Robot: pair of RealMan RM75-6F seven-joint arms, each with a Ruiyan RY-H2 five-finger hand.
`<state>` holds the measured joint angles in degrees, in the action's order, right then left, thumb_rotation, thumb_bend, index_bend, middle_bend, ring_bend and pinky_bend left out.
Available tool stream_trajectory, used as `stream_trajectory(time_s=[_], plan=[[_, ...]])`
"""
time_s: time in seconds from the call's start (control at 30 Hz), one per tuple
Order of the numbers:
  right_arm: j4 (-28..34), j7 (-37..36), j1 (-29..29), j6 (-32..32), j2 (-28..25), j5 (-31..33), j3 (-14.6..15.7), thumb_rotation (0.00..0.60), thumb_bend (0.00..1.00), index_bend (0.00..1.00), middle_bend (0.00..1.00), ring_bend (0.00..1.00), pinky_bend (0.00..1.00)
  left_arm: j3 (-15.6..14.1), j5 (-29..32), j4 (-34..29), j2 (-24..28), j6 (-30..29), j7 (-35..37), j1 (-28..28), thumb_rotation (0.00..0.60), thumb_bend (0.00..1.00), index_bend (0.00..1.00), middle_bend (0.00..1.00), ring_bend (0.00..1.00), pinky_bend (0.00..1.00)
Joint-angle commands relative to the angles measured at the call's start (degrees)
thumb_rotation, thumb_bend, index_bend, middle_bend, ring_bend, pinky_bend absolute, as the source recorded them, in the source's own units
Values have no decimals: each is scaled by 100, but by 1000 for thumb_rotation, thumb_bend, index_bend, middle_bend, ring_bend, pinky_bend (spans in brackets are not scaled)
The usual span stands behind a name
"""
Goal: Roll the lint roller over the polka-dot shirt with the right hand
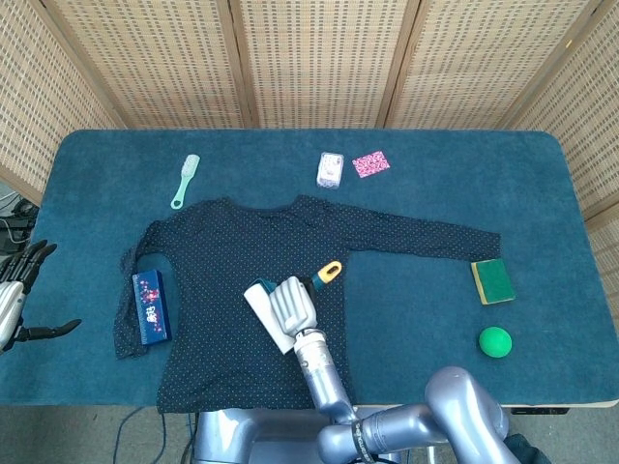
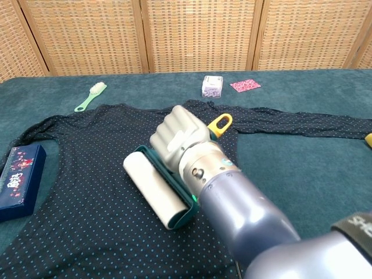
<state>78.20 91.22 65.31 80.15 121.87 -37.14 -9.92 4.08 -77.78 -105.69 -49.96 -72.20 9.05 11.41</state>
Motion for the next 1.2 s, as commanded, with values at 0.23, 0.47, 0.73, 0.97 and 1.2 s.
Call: stream_trajectory(time_s=[0.23, 0.47, 0.73, 0.97, 1.2], plan=[[-66, 47, -96, 8, 143, -226, 3, 600, 882, 699, 1000, 1000, 1000, 9, 25, -2, 4, 22, 14, 16, 600, 0, 0, 0, 0, 0], [-362, 39, -295, 70, -145, -451, 182, 600, 882, 695, 1000, 1000, 1000, 11, 28, 8, 4, 15, 38, 13, 600, 0, 0, 0, 0, 0], [-1022, -89, -696, -35, -650, -617, 424, 600, 881, 696, 1000, 1000, 1000, 8, 27, -22, -4, 15, -12, 21, 600, 0, 0, 0, 0, 0], [-1158, 8, -791, -102, -785, -689, 386, 600, 879, 695, 1000, 1000, 1000, 5, 36, -37, -11, 19, -54, 26, 600, 0, 0, 0, 0, 0], [-919, 472, -715, -277, -668, -658, 329, 600, 879, 695, 1000, 1000, 1000, 4, 46, -43, -21, 22, -88, 34, 600, 0, 0, 0, 0, 0]])
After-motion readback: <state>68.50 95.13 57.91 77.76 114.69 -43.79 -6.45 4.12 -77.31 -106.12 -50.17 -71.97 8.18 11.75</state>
